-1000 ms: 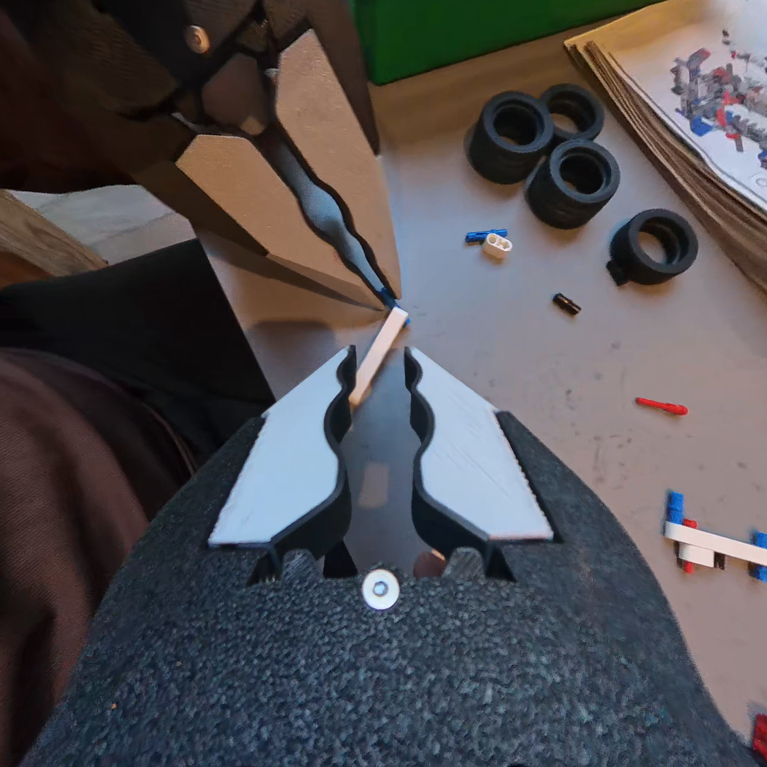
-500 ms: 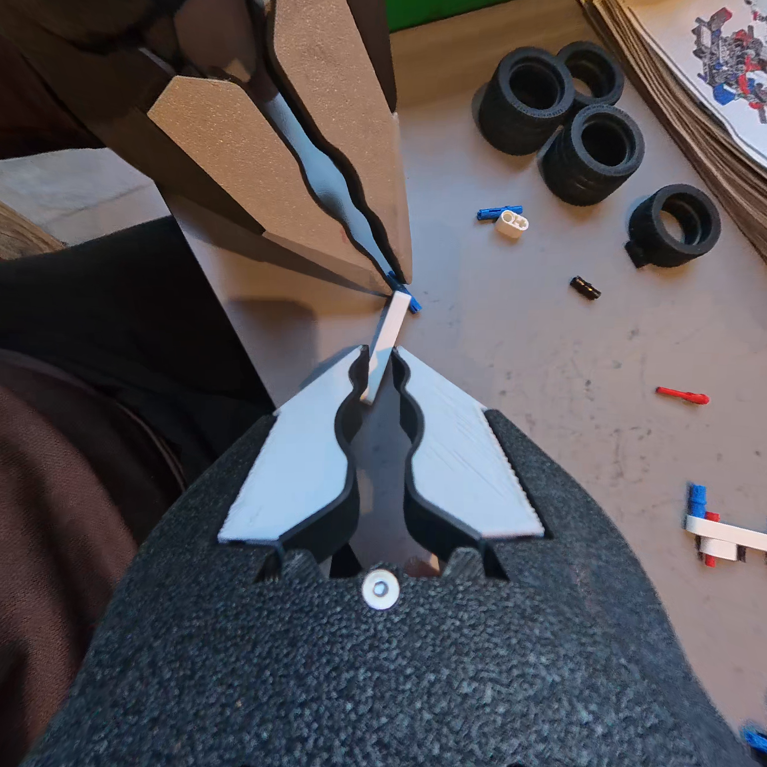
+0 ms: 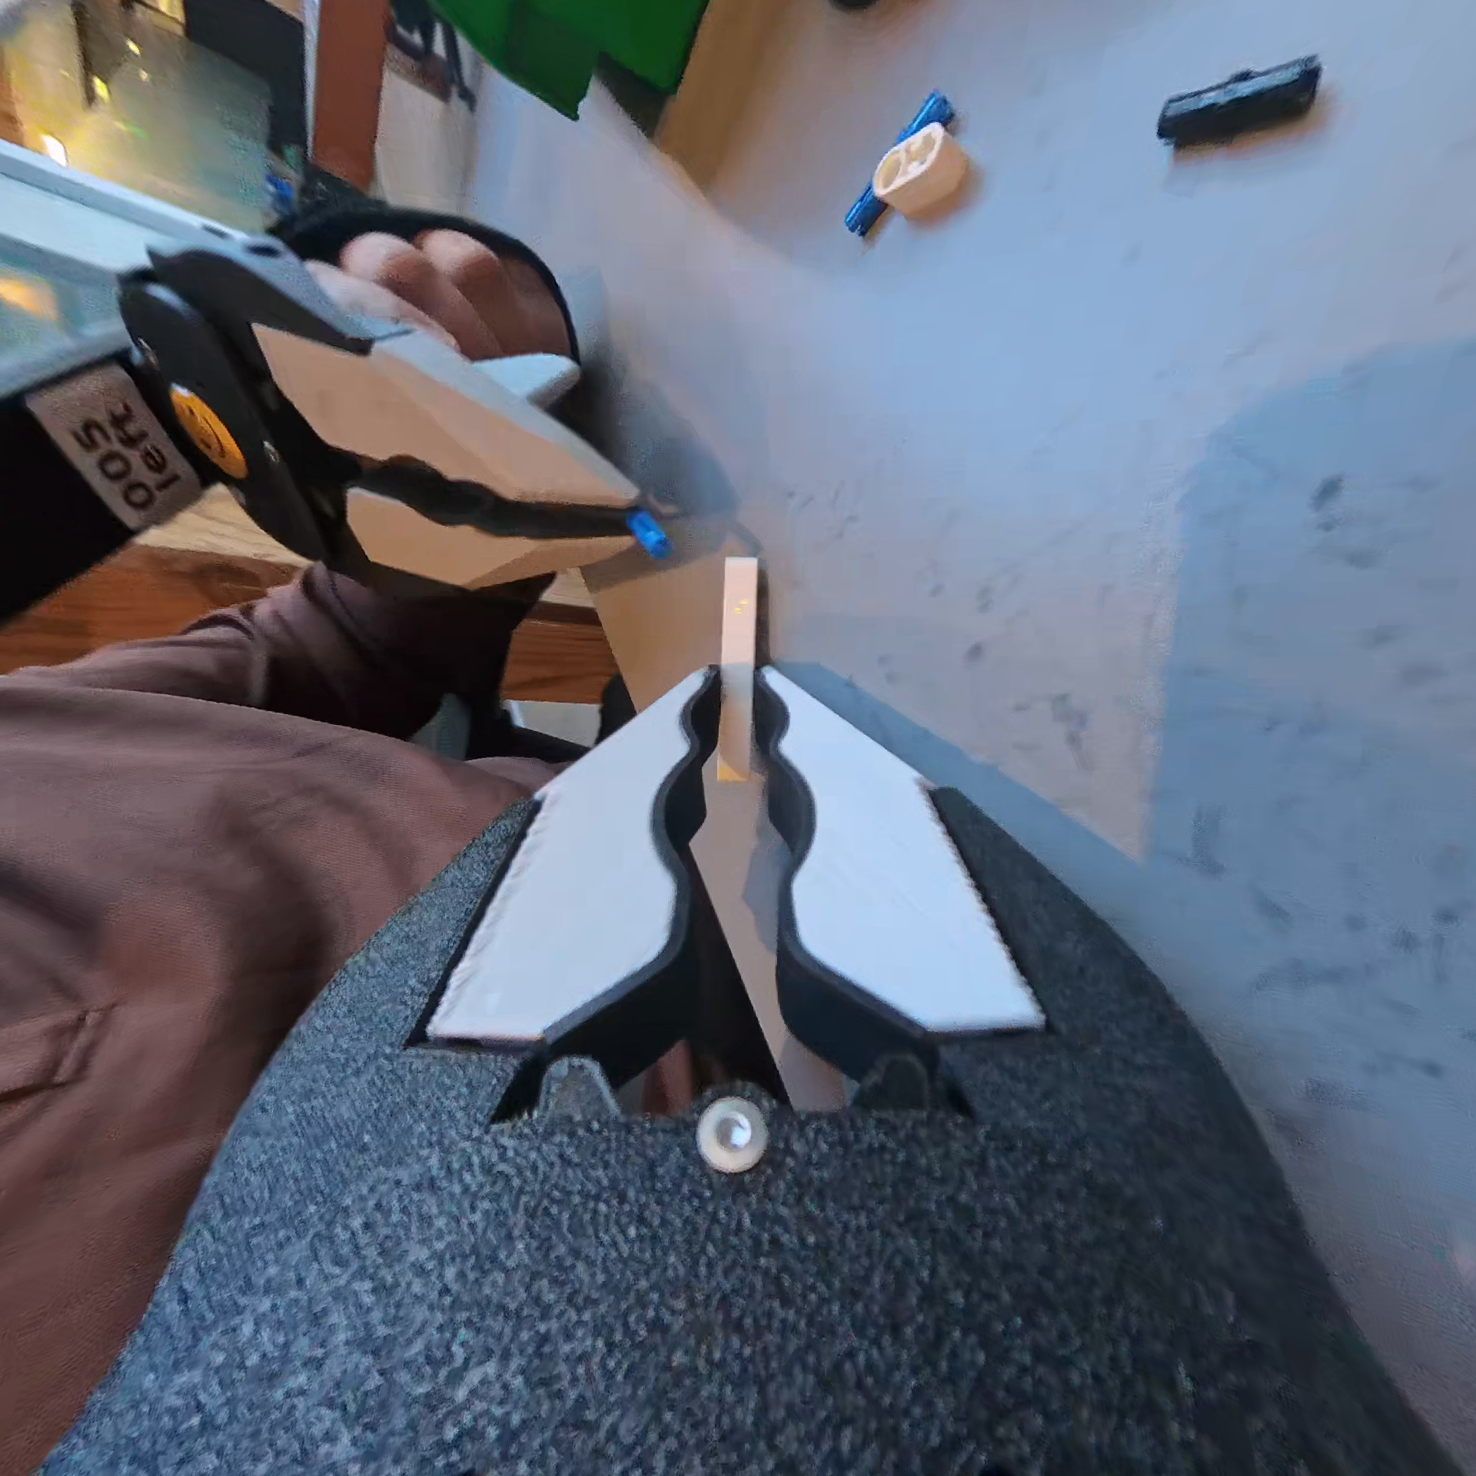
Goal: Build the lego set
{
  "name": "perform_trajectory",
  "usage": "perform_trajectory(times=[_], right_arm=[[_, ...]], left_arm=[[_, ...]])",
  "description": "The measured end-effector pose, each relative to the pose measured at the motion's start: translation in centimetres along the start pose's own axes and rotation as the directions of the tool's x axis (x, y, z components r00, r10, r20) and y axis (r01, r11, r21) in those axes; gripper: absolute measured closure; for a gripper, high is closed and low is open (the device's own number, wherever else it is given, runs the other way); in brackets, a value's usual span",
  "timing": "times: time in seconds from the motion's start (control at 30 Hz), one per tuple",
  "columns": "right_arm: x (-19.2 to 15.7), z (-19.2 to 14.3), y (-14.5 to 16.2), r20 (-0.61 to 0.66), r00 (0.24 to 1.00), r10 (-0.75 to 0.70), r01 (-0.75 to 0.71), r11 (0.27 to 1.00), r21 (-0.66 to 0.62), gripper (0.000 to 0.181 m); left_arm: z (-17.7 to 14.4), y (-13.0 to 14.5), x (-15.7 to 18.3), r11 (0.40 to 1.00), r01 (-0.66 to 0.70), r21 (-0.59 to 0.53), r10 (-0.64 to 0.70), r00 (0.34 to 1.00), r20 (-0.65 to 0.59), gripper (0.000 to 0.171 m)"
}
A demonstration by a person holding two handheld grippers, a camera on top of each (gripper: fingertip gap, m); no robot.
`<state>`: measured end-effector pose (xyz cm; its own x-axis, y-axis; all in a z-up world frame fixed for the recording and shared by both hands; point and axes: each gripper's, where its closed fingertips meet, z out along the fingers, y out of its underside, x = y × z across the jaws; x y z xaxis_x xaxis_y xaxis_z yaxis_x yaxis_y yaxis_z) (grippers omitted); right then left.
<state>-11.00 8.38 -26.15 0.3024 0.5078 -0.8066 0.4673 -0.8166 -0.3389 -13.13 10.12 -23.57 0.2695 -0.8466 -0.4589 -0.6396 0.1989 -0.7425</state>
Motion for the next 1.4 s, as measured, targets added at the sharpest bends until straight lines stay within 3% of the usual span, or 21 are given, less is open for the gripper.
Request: perform_trajectory(times=[0.1,0.3,0.53,0.67,0.87,1.0,1.07,1.27,1.4], right_arm=[[-0.1,0.1,-0.1,0.05,0.998,0.049,-0.049,0.999,0.004,0.174],[-0.5,0.4,0.0,0.11,0.99,0.093,-0.092,0.996,-0.019,0.174],[-0.4,0.4,-0.2,0.092,0.992,0.086,-0.086,0.996,-0.006,0.173],[0.1,0.1,-0.3,-0.022,1.0,0.003,-0.003,1.0,0.012,0.172],[-0.6,-0.7,-0.6,-0.167,0.966,-0.196,0.2,0.98,0.007,0.15],[-0.6,-0.6,-0.1,-0.303,0.846,-0.439,0.432,0.897,-0.093,0.145],[0.6,-0.8,0.2,-0.389,0.772,-0.503,0.481,0.862,-0.16,0.155],[-0.6,-0.5,1.3,-0.319,0.815,-0.483,0.466,0.875,-0.133,0.157],[-2.2,1.4,1.1,-0.255,0.824,-0.505,0.498,0.862,-0.098,0.157]], left_arm=[[0.1,-0.1,0.7,1.0,-0.017,0.009,0.017,0.999,-0.031,0.17],[1.2,1.2,1.3,0.992,-0.082,-0.094,0.079,0.996,-0.035,0.17],[1.4,1.0,1.3,0.987,-0.132,-0.096,0.133,0.991,0.001,0.17],[1.5,1.1,1.2,0.981,-0.16,-0.105,0.164,0.986,0.026,0.17],[1.6,1.3,0.7,0.979,-0.158,-0.127,0.166,0.985,0.048,0.17],[1.5,1.2,0.4,0.982,-0.145,-0.118,0.153,0.986,0.064,0.17],[1.2,0.9,0.0,0.988,-0.123,-0.099,0.131,0.988,0.079,0.17],[1.0,1.4,-0.9,0.993,-0.052,-0.109,0.062,0.994,0.094,0.17],[0.9,1.9,-2.2,0.992,0.008,-0.127,0.01,0.99,0.141,0.17]])
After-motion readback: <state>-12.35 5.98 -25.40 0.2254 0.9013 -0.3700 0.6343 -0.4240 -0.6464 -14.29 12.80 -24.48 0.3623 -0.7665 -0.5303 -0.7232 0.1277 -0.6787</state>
